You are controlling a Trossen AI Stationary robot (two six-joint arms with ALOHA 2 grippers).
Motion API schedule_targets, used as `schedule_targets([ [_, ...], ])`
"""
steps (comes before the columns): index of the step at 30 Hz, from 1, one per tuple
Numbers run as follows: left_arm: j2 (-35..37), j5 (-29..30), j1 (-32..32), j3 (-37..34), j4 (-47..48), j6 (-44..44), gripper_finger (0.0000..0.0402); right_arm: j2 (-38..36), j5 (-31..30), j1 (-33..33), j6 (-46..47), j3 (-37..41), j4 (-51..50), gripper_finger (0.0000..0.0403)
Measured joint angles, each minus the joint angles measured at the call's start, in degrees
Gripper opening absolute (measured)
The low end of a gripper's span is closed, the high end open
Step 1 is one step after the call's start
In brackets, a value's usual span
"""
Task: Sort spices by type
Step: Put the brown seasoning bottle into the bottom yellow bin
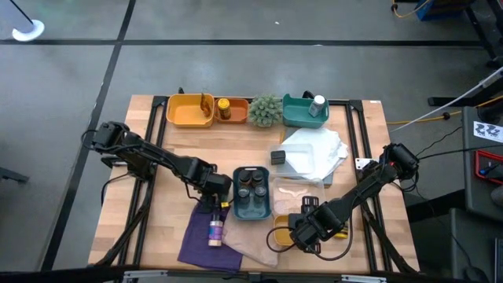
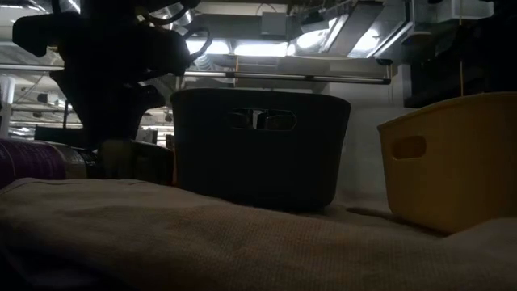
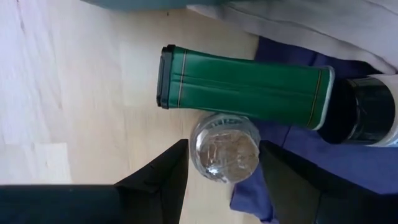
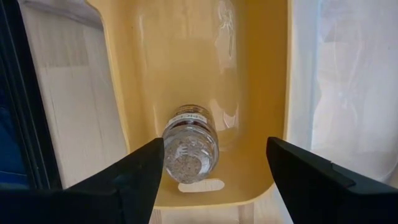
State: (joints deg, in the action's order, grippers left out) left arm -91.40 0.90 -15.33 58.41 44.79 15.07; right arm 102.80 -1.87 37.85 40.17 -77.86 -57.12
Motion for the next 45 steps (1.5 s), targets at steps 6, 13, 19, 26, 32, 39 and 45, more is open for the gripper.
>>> schedule_targets([
  [6,-2.6,-0.3,0.0,0.3,-0.5,0.9,0.0181,0.0,1.1,0.0,0.0,0.0,0.0,0.0282],
  [13,-2.6,-0.3,0.0,0.3,-1.0,-0.6,0.0181,0.0,2.1,0.0,0.0,0.0,0.0,0.0282],
  [19,-2.7,-0.2,0.0,0.5,-0.9,-0.5,0.0181,0.0,2.1,0.0,0.0,0.0,0.0,0.0282],
  [26,-2.7,-0.1,0.1,0.5,-0.9,-0.2,0.0181,0.0,2.1,0.0,0.0,0.0,0.0,0.0282],
  [32,-2.7,-0.1,0.1,0.5,-0.9,1.4,0.0181,0.0,2.1,0.0,0.0,0.0,0.0,0.0282],
  [39,-2.8,-0.1,0.1,0.5,-0.9,0.5,0.0181,0.0,2.1,0.0,0.0,0.0,0.0,0.0282],
  [45,-2.8,-0.1,0.1,0.4,-0.9,0.4,0.0187,0.0,2.1,0.0,0.0,0.0,0.0,0.0282],
])
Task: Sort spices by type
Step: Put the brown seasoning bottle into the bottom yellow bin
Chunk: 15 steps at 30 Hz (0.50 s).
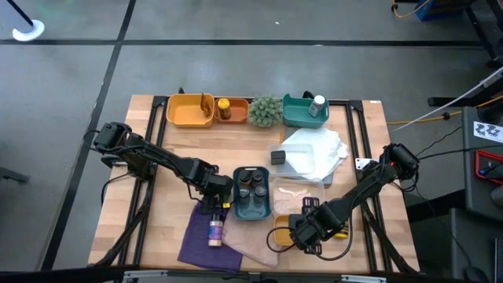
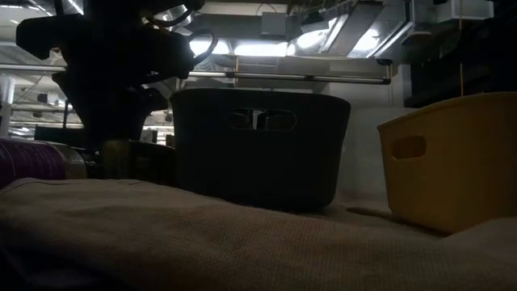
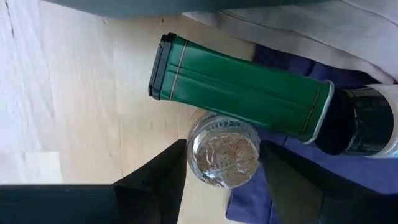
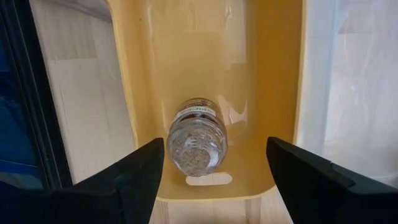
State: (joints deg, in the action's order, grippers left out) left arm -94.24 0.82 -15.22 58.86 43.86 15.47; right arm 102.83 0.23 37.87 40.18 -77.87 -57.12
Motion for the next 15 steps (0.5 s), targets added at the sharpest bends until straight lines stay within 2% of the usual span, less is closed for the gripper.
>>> schedule_targets([
  [9,-0.3,0.5,0.0,-0.3,0.6,0.8,0.0255,0.0,0.0,0.0,0.0,0.0,0.0,0.0282],
  [15,-0.2,0.3,0.0,-0.2,0.1,0.7,0.0259,0.0,0.0,0.0,0.0,0.0,0.0,0.0282],
])
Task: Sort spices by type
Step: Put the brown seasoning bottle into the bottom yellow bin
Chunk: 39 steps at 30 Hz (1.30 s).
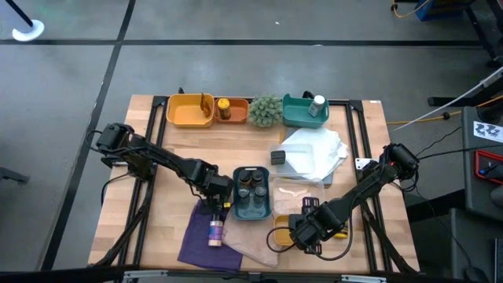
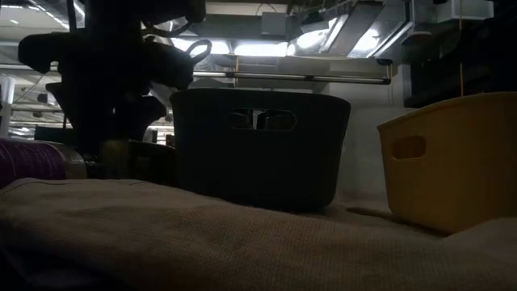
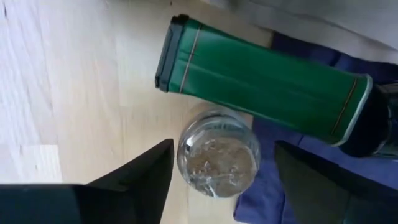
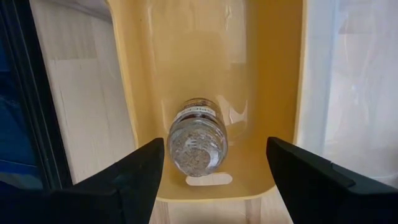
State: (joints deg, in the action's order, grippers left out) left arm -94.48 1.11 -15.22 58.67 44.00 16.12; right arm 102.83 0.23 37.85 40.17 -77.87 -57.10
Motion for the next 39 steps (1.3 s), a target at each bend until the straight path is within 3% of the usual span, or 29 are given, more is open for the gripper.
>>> schedule_targets([
  [9,-1.2,-0.1,0.0,0.0,-1.6,-0.3,0.0245,0.0,0.0,0.0,0.0,0.0,-0.1,0.0282],
  [16,-1.1,-0.2,0.0,0.1,-1.0,-0.2,0.0161,-1.9,-0.6,0.1,0.0,0.0,-0.4,0.0282],
  [23,-0.2,-0.3,0.0,1.5,5.2,0.3,0.0160,-4.5,-1.1,0.0,0.0,0.0,-1.6,0.0282],
  [31,3.0,-0.3,0.3,9.5,13.7,0.5,0.0160,-8.1,-3.3,0.0,-0.7,0.0,-2.2,0.0282],
  [39,4.1,-0.3,0.3,22.9,13.3,0.0,0.0162,-12.0,-9.7,0.0,-1.7,0.0,-6.8,0.0282],
])
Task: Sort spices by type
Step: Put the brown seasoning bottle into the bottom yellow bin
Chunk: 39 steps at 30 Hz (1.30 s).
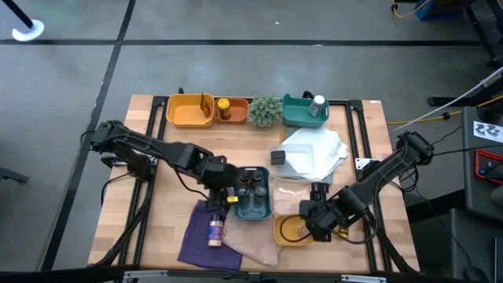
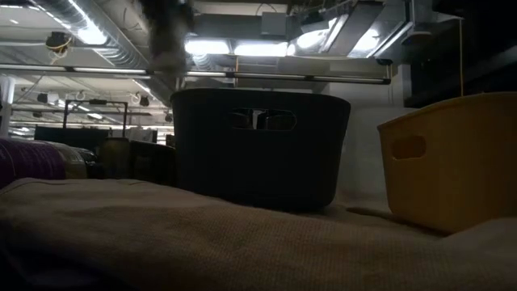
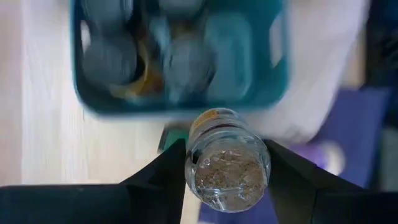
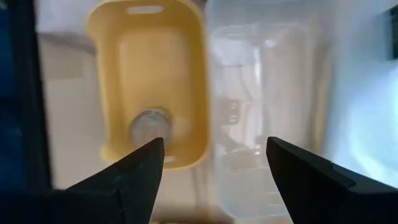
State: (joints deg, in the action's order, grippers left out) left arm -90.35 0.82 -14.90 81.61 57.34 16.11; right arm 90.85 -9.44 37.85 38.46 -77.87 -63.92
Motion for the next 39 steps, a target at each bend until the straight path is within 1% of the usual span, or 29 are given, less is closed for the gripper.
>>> schedule_targets([
  [3,0.1,0.0,0.1,3.3,-5.1,0.0,0.0162,-0.9,-3.0,0.0,0.0,0.0,-1.2,0.0282],
  [6,0.1,0.3,0.4,4.2,-15.6,0.0,0.0164,-1.1,-5.0,0.0,-0.5,0.0,-2.0,0.0282],
  [9,-1.3,0.3,0.3,4.3,-26.2,-2.0,0.0164,-1.2,-5.6,0.0,-2.1,0.0,-2.9,0.0282],
  [13,-4.8,-0.1,-0.1,4.2,-37.4,-4.7,0.0164,-1.2,-5.6,0.0,-2.8,-0.1,-6.0,0.0282],
  [16,-7.8,-1.5,-0.2,4.3,-44.6,-5.8,0.0164,-1.2,-6.7,0.0,-2.8,-0.1,-8.8,0.0282],
  [21,-13.5,-4.1,-0.8,4.2,-52.5,-5.4,0.0164,-2.5,-9.1,0.0,-2.8,-0.1,-12.7,0.0282],
  [25,-19.0,-4.3,-1.7,7.8,-53.9,-4.3,0.0164,-4.8,-10.8,0.0,-2.8,-0.1,-14.2,0.0282],
  [31,-28.8,-4.3,-3.1,17.4,-51.5,-4.5,0.0164,-8.9,-11.2,0.0,-2.8,-0.2,-14.6,0.0282],
  [36,-35.5,-4.2,-3.3,26.0,-42.2,-5.9,0.0164,-11.8,-11.0,0.0,-3.0,-0.2,-15.4,0.0282],
  [39,-38.0,-3.3,-3.2,28.7,-37.1,-6.8,0.0164,-13.2,-11.0,0.0,-3.0,-0.2,-16.3,0.0282],
])
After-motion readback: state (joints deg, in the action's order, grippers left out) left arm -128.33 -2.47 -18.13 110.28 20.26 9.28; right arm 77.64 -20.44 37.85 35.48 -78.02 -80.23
